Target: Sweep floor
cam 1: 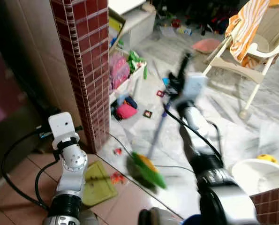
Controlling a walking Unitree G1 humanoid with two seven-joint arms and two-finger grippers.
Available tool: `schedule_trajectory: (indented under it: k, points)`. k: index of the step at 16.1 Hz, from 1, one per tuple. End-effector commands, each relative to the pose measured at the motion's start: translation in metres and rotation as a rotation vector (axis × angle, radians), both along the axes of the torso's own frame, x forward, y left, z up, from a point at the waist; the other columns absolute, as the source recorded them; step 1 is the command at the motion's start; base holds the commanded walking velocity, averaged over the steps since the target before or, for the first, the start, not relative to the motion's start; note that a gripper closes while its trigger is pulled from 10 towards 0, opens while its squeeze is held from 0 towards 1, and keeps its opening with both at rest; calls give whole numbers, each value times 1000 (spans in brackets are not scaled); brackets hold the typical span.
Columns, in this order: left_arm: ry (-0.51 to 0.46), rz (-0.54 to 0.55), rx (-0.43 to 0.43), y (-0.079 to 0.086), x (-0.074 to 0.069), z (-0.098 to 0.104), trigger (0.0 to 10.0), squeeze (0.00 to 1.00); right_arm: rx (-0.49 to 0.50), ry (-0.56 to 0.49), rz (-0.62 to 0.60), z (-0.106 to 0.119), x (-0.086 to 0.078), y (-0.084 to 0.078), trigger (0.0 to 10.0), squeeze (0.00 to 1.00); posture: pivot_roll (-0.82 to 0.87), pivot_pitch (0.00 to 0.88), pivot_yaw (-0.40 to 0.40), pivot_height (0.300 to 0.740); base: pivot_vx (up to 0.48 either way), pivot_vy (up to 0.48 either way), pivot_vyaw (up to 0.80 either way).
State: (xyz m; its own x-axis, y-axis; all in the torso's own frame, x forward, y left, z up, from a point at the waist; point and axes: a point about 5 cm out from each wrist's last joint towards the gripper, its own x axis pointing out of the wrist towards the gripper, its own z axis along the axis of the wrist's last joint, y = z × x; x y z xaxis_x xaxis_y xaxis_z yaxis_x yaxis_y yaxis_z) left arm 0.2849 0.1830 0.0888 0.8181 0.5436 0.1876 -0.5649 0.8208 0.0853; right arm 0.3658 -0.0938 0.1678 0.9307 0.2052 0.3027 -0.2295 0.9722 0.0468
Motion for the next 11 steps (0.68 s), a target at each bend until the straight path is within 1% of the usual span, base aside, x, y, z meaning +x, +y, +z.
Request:
schedule_trajectory:
  k: [1,4,7,8,9,10,11]
  points:
    - [-23,5,-10,-5,-2,2,10000,0,13,-69,25,21,6,7,10000,0,42,119,-162,740,0,0,0]
    - [-27,-1,2,-8,-4,4,10000,0,41,-103,20,44,18,19,10000,0,60,131,-167,740,0,0,0]
    - [-24,2,15,-10,-8,3,10000,0,91,-152,23,62,21,36,10000,0,75,144,-169,740,0,0,0]
    - [-17,2,18,-9,-11,2,10000,0,135,-174,81,61,14,50,10000,0,79,147,-170,740,0,0,0]
    - [-14,1,20,-9,-13,1,10000,0,148,-166,110,55,10,57,10000,0,85,151,-175,740,0,0,0]
    - [-12,1,21,-9,-14,1,10000,0,181,-144,168,44,3,67,10000,0,88,153,-177,740,0,0,0]
    - [-14,1,20,-9,-13,2,10000,0,191,-123,214,33,-5,76,10000,0,90,156,-180,740,0,0,0]
